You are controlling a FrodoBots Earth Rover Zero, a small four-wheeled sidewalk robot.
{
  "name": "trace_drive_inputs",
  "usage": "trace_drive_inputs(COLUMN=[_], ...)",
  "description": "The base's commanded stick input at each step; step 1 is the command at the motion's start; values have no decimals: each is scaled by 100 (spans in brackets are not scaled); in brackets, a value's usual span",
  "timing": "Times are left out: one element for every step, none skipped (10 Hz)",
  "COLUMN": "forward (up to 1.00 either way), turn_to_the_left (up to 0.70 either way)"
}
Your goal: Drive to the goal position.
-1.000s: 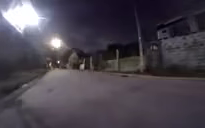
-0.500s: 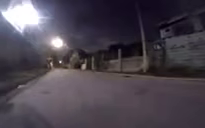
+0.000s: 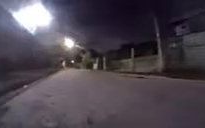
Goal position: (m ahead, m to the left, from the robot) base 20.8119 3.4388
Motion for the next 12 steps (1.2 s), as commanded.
trace_drive_inputs(forward=[70, 70, 70, 70, 70, 70, 70, 70, 70, 70, 70, 70], turn_to_the_left=[33, 0, 0, 0, 0, 0, 0, 0, 0, 0, 0, 0])
